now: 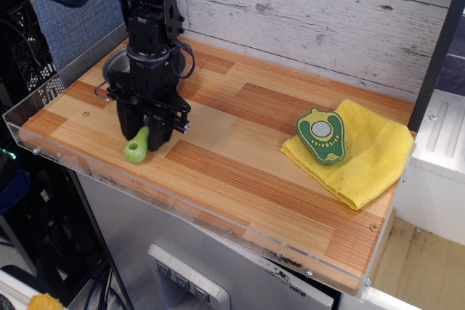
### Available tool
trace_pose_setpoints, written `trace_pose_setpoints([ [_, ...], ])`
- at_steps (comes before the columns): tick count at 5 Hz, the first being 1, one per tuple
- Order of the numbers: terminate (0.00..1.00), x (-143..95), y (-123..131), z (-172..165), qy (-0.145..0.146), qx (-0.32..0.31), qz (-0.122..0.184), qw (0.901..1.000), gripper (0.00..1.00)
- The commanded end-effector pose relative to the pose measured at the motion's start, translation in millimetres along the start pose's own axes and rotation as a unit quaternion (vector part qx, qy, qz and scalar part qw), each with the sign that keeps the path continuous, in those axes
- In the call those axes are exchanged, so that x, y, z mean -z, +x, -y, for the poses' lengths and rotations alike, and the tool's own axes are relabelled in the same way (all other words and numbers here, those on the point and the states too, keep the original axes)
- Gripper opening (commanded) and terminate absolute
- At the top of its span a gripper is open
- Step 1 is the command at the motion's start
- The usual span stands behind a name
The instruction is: Move the spatula keep it center of the table
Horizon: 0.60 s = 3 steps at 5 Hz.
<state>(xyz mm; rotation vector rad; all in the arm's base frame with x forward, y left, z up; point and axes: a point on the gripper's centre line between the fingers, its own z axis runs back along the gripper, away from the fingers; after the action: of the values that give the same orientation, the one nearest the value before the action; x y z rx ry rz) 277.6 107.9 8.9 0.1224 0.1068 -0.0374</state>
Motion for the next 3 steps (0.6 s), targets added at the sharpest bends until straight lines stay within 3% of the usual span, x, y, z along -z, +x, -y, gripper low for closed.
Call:
trace_pose_setpoints([
  [1, 0.0, -72.7, -19.6, 6.7, 0.01, 0.021, 0.12, 0.9925, 1.0],
  [2, 0.0, -106.8, -37.5, 9.6, -0.014, 0.012, 0.187, 0.9823, 1.0],
  [3, 0.0, -115.2, -37.0, 13.6, -0.039, -0.008, 0.176, 0.9835, 1.0],
])
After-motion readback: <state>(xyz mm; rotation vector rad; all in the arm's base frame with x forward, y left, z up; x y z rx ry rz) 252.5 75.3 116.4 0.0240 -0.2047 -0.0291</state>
